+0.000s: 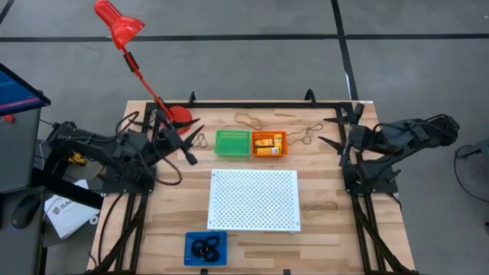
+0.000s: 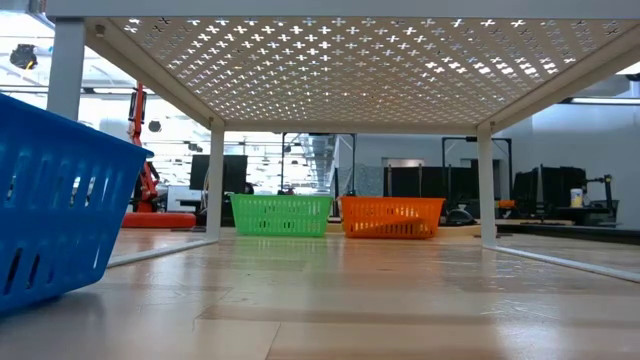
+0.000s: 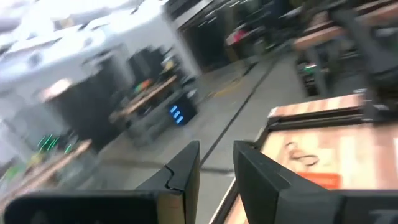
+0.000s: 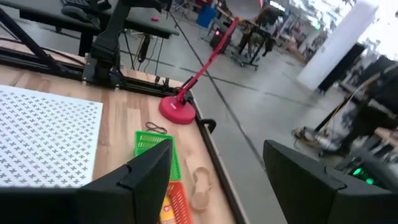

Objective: Pick & Place Office Desk Supplies
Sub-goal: Put the violet rubber band into the green bin

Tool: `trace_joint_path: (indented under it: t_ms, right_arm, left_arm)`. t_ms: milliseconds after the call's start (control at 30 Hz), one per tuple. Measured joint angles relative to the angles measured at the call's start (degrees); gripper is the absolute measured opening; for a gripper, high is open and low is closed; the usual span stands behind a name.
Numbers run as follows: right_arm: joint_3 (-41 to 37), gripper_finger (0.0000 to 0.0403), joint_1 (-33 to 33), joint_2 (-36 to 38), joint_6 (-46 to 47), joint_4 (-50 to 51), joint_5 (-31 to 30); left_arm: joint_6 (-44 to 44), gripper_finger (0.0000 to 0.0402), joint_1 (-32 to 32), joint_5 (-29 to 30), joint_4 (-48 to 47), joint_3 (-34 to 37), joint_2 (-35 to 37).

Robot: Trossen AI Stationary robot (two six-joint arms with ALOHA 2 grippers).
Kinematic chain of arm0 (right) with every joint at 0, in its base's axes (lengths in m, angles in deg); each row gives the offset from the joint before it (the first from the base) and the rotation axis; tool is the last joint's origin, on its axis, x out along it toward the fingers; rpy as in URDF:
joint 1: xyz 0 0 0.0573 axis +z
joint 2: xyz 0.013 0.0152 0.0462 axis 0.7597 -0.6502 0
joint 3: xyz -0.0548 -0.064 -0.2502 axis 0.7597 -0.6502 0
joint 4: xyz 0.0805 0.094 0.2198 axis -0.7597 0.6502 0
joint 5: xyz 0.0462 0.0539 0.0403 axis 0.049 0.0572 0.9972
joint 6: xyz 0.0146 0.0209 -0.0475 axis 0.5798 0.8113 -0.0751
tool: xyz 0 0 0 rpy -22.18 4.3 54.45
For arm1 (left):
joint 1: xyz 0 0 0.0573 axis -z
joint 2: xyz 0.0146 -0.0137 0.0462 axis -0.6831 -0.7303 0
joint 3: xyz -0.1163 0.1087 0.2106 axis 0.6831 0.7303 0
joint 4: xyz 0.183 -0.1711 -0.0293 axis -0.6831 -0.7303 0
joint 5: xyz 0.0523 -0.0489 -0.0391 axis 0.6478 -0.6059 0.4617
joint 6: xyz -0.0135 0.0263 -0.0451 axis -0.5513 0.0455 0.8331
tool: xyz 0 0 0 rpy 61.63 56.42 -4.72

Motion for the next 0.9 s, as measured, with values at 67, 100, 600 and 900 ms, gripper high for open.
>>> trace_joint_path:
  t_ms: [67, 100, 600, 900]
  right_arm:
    - [0.05, 0.0249, -0.1, 0.69, -3.17, -0.68, 0.02]
    - [0.07, 0.0249, -0.13, 0.96, -4.57, -1.23, 0.01]
    - [-5.66, 0.0249, -0.25, 8.95, -8.16, -5.78, -2.03]
    - [-6.49, 0.0249, -2.61, 11.89, -5.06, -5.74, -3.23]
  left_arm:
    - [-3.55, 0.0087, -1.54, -6.38, -0.03, 0.0, 0.57]
    - [-5.13, 0.0087, -2.62, -9.6, -0.02, 0.0, 0.67]
    - [-1.1, 0.0087, -31.26, -26.58, -0.79, 0.0, -2.05]
    - [5.96, 0.0088, -46.65, -32.1, -4.39, 0.0, -12.2]
